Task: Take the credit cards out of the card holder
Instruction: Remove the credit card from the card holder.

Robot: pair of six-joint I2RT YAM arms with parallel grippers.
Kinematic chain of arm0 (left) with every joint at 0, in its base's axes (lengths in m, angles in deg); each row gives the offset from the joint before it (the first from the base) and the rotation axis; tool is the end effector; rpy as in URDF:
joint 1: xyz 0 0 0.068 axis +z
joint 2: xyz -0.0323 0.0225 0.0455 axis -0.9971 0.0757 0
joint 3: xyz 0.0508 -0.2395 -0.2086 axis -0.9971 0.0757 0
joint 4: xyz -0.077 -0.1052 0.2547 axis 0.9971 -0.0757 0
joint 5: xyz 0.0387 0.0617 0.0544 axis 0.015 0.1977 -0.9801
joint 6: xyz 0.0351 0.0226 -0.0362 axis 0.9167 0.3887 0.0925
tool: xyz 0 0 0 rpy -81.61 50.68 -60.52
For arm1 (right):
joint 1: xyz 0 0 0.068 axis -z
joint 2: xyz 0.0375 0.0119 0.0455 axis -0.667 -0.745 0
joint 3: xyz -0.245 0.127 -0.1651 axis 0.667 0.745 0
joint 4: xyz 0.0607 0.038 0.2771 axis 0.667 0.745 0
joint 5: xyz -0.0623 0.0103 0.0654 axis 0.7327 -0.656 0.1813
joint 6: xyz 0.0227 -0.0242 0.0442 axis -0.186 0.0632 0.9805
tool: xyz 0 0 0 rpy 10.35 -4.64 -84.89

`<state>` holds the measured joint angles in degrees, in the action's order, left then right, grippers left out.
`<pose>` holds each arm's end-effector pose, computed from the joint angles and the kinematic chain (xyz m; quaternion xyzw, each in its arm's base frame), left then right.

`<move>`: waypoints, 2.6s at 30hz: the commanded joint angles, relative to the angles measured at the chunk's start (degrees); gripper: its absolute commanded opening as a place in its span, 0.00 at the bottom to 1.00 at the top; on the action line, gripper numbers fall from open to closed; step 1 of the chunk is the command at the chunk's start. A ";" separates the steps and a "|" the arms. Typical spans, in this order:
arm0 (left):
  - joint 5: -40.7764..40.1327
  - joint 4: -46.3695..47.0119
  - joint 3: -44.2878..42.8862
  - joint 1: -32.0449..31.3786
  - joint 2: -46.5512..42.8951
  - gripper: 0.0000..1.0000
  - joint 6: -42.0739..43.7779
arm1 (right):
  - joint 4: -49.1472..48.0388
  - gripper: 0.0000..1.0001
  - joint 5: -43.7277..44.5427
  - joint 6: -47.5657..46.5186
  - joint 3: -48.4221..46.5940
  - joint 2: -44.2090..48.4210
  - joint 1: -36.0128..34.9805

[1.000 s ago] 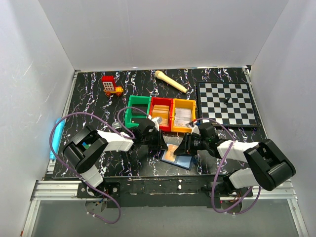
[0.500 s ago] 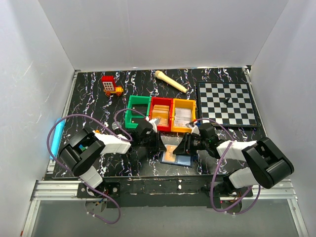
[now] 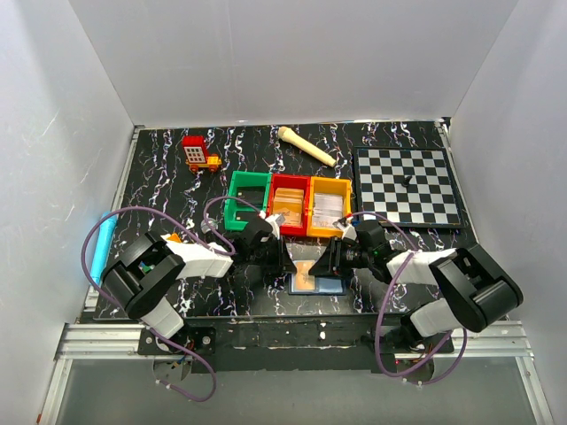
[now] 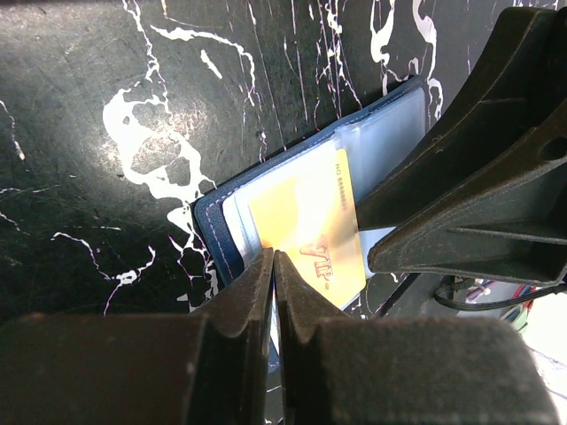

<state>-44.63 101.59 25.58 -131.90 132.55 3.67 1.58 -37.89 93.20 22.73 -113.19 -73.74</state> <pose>0.1996 -0.2248 0.1548 0.0643 0.9130 -0.3692 0.1614 0.1894 0.1423 0.1478 0.0093 0.8667 0.4747 0.1528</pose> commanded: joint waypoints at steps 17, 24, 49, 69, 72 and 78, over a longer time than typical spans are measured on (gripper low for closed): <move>0.26 -0.85 1.24 -0.34 -0.43 0.04 0.50 | -14.38 0.43 -3.44 6.16 -0.24 -4.11 0.00; 0.35 -0.67 1.33 -0.61 -0.61 0.03 0.50 | -14.38 0.43 -3.62 6.25 -0.42 -4.55 0.00; 2.02 1.26 0.36 -2.45 0.45 0.05 1.28 | -15.79 0.41 -7.04 6.78 -2.35 -8.77 -0.62; -0.62 -1.11 0.80 -3.24 -3.68 0.23 1.81 | -12.54 0.35 -6.16 5.29 -1.39 -6.22 -0.62; -1.41 -2.08 0.80 -3.24 -5.08 0.24 2.08 | -11.92 0.35 -5.81 4.94 -1.39 -5.78 -0.62; -2.38 -3.40 1.24 -3.16 -6.32 0.24 2.34 | -10.61 0.35 -5.55 4.32 -1.39 -4.64 -0.53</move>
<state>-45.52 99.95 26.22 -134.76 128.79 5.09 -9.00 -43.35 98.36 22.66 -119.73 -74.11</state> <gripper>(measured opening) 0.239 0.348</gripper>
